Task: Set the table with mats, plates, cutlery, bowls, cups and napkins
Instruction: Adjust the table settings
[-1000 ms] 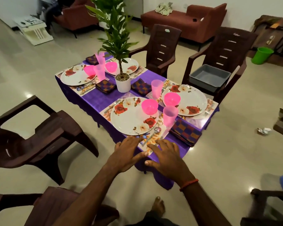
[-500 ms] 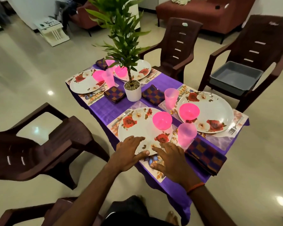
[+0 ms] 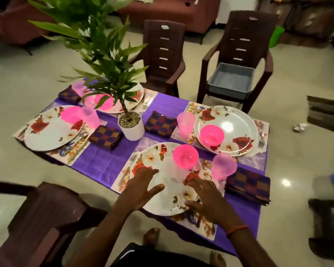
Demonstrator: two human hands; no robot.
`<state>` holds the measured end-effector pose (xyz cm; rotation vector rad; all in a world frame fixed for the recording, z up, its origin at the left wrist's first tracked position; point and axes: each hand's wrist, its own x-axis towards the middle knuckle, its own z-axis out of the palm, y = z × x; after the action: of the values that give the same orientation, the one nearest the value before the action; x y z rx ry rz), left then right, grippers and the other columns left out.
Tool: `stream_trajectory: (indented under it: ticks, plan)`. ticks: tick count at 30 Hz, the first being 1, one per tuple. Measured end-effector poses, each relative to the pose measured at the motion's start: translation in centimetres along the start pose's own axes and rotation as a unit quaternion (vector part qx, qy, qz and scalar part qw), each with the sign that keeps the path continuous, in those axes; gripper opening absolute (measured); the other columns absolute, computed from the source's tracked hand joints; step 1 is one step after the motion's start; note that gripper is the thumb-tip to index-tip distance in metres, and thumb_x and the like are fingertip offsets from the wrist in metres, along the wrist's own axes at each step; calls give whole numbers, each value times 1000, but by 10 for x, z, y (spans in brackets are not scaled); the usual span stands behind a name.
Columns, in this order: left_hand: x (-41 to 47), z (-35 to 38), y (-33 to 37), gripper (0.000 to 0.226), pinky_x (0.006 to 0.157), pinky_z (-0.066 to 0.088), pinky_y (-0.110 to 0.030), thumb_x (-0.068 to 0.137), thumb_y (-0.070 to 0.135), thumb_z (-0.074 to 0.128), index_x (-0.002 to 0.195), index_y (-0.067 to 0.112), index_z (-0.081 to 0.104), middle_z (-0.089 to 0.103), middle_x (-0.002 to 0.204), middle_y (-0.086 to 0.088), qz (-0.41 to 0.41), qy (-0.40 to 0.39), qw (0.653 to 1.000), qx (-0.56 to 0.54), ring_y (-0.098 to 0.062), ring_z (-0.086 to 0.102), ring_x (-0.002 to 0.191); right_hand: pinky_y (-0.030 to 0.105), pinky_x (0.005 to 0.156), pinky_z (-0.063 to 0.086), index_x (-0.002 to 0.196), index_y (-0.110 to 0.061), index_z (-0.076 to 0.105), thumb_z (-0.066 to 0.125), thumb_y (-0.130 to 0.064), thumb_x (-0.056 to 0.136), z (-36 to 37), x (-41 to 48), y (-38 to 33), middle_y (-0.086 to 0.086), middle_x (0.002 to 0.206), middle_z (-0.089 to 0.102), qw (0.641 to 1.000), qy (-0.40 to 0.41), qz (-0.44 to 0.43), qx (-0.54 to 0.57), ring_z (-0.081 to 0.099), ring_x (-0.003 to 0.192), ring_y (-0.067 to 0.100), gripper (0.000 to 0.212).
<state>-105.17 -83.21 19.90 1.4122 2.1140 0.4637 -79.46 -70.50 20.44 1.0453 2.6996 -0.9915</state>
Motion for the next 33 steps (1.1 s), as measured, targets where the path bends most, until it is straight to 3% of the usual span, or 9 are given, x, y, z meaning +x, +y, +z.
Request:
stream_trajectory:
  ticks: [3,6,9,13,18,23,27,30,33]
  plan:
    - [22,-20,-30,81,106,43,-35,81,89,35,138,35,54,58,139,7,49,16,999,15,-12,50,127,31,111,29,147,-33,43,62,-48,91,16,1,-8,-4,153,37,997,39,62,31,35,137,24,61]
    - [39,-39,-54,48,93,44,-31,87,67,50,121,35,59,65,121,6,119,36,992,23,-14,56,110,31,97,40,144,-34,48,69,-24,91,34,3,-12,2,130,53,987,99,109,56,50,119,23,58]
    - [46,-52,-81,67,106,43,-43,85,64,44,138,24,58,62,137,0,30,-26,999,13,-24,53,127,33,84,48,132,-42,54,72,-8,82,47,0,-21,4,115,59,970,159,162,87,60,98,22,63]
    - [49,-56,-118,59,106,44,-51,86,41,43,141,24,53,59,139,-4,5,-40,998,58,-32,51,130,39,81,51,126,-34,59,68,-6,78,59,2,-38,7,110,65,955,161,233,86,62,99,29,57]
    - [59,-58,-126,23,84,55,-46,89,19,60,109,14,70,73,108,-8,40,-10,997,63,-32,67,99,32,72,43,109,-23,65,65,-8,80,68,1,-43,8,106,66,947,146,278,73,62,96,31,33]
    - [73,-47,-144,17,75,56,-39,87,26,58,103,26,65,70,103,-2,16,-35,998,53,-24,66,91,36,76,46,122,-19,53,62,-22,92,85,-2,-47,9,110,61,919,176,346,69,59,98,30,32]
    - [77,-41,-140,21,79,51,-37,94,21,65,115,19,66,65,112,-5,30,-18,998,59,-26,65,101,40,79,52,118,-21,52,59,-27,94,93,-2,-50,7,108,62,900,203,378,85,61,100,29,25]
    - [82,-36,-144,23,79,48,-39,94,17,67,117,14,67,65,113,-10,23,-7,997,69,-31,64,102,30,83,48,123,-14,56,63,-25,96,100,-3,-47,7,116,60,894,207,382,106,58,108,24,30]
    - [88,-34,-151,20,76,53,-40,94,22,66,114,21,69,69,106,-6,28,-3,997,67,-27,67,95,18,85,39,130,-13,55,61,-26,98,107,-6,-40,5,127,58,891,196,399,89,56,114,18,35]
